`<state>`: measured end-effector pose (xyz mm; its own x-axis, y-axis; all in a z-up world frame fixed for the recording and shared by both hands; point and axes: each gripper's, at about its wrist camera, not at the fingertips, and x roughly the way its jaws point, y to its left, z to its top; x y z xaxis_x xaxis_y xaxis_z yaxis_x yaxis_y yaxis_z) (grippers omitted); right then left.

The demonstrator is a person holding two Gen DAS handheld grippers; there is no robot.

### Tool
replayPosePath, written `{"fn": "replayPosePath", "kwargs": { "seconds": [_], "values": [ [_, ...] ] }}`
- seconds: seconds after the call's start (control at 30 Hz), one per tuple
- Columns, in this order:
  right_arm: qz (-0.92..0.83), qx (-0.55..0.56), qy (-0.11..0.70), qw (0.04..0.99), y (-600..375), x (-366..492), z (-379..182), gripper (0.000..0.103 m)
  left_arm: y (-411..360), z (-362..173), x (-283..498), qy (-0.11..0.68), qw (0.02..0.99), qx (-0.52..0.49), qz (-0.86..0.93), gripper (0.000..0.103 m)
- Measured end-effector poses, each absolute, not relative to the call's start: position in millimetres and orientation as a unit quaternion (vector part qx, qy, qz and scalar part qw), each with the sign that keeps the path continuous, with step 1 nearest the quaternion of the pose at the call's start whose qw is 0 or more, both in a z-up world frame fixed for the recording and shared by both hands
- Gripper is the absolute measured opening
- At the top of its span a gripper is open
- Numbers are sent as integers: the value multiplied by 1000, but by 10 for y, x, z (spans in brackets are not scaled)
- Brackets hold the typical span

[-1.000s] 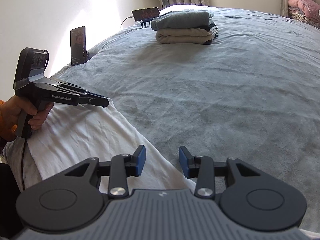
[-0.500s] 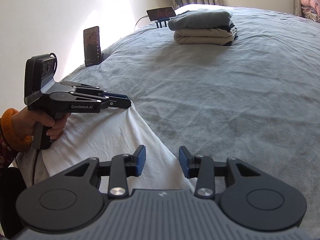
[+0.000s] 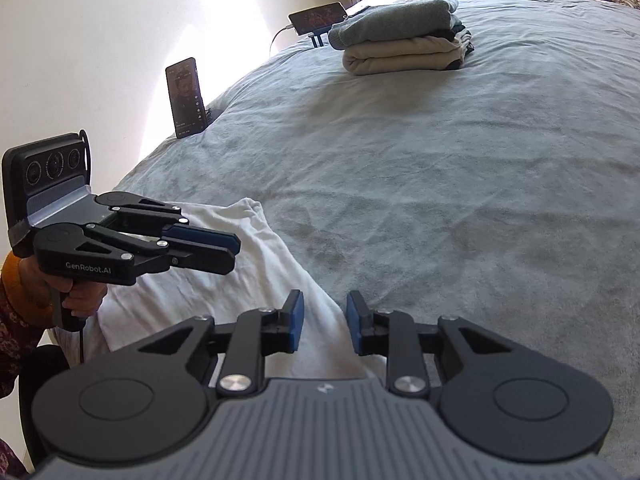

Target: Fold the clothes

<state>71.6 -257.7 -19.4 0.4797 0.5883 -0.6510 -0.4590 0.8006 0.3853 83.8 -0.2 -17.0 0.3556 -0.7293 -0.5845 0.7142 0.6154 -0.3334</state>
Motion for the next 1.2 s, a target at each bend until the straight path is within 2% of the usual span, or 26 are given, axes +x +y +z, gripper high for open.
{"fn": "replayPosePath", "kwargs": {
  "seconds": [0.03, 0.1, 0.2, 0.8, 1.0, 1.07, 1.1, 1.2],
  "values": [
    [310, 81, 406, 856, -2580, 709, -194, 15, -44, -204, 820, 364, 820, -4, -442, 14],
    [318, 85, 400, 855, -2588, 694, -189, 9, -119, -269, 794, 368, 817, 11, -443, 14],
    [324, 83, 390, 858, -2592, 660, -164, 6, -156, -326, 773, 368, 819, 18, -440, 14],
    [372, 13, 341, 863, -2406, 359, -91, 7, -126, -381, 807, 368, 818, 3, -443, 14],
    [377, -4, 347, 859, -2311, 347, -95, 7, -124, -393, 810, 368, 818, 1, -442, 14],
    [370, -1, 347, 862, -2320, 359, -99, 9, -122, -394, 810, 368, 818, 0, -443, 14],
    [362, 5, 345, 866, -2346, 373, -94, 14, -121, -396, 810, 368, 818, 0, -443, 14],
    [338, 17, 346, 875, -2418, 438, -94, 14, -112, -390, 812, 368, 818, -3, -442, 14]
  ]
}}
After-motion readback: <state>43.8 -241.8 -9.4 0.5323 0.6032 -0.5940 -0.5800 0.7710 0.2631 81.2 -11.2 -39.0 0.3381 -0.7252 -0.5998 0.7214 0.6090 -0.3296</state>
